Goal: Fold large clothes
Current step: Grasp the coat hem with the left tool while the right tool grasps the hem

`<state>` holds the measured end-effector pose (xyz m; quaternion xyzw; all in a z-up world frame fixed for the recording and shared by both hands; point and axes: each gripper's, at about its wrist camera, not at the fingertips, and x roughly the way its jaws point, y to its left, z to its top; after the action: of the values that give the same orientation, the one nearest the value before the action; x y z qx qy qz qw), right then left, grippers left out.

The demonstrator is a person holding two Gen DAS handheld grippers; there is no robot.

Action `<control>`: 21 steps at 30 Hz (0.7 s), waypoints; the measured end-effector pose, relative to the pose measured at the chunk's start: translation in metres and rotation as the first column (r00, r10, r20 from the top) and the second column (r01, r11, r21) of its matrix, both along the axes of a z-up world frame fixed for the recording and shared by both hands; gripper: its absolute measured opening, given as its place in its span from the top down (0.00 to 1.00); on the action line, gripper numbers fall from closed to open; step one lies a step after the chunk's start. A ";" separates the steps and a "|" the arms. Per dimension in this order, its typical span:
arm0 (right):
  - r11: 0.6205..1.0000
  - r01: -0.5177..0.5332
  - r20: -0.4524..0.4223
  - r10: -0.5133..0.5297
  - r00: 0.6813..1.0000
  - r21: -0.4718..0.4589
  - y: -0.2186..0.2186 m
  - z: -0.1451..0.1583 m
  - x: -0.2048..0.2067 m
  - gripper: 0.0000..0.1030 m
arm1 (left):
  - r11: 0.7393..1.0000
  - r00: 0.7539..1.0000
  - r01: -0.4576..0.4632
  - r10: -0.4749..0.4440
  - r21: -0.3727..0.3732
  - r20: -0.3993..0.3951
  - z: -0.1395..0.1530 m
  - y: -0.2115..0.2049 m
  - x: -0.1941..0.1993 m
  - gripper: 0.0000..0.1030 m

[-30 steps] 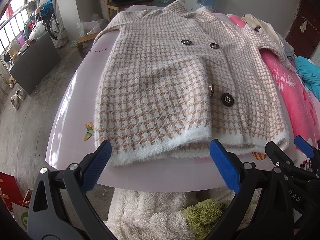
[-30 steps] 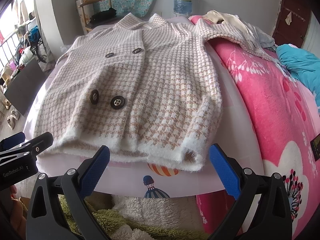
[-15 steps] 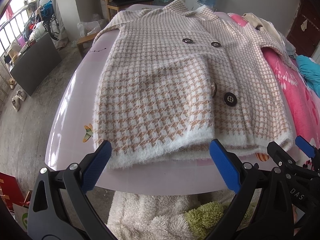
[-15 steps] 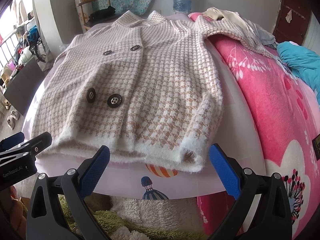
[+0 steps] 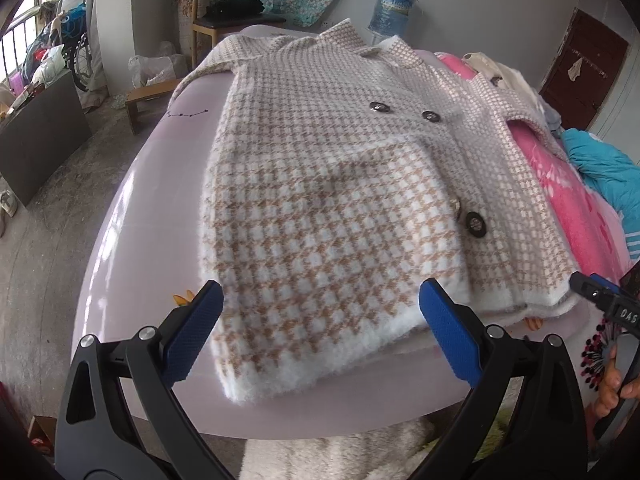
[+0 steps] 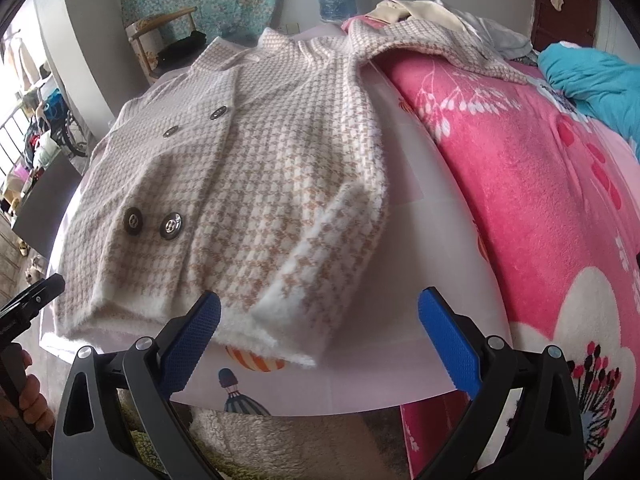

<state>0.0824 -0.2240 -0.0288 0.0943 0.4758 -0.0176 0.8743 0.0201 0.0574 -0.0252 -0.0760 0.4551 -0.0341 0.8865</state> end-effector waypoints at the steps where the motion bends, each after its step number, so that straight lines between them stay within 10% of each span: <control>1: 0.999 0.007 -0.009 -0.007 1.000 0.031 -0.006 -0.003 0.002 0.06 | 1.000 1.000 -0.008 0.008 0.000 -0.012 -0.003 0.005 0.002 0.08; 15: 0.974 0.041 -0.076 -0.024 0.997 0.223 -0.026 -0.031 0.051 0.41 | 0.997 0.995 -0.078 0.077 -0.013 -0.069 -0.029 0.037 0.030 0.09; 21: 0.966 0.065 -0.117 -0.036 0.992 0.249 -0.044 -0.033 0.056 0.76 | 0.992 0.990 -0.118 0.116 -0.034 -0.076 -0.025 0.048 0.035 0.37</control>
<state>0.1380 -0.2684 -0.0621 0.2156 0.5197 0.0153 0.8265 0.0552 0.1058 -0.0503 -0.1207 0.4817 0.0121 0.8679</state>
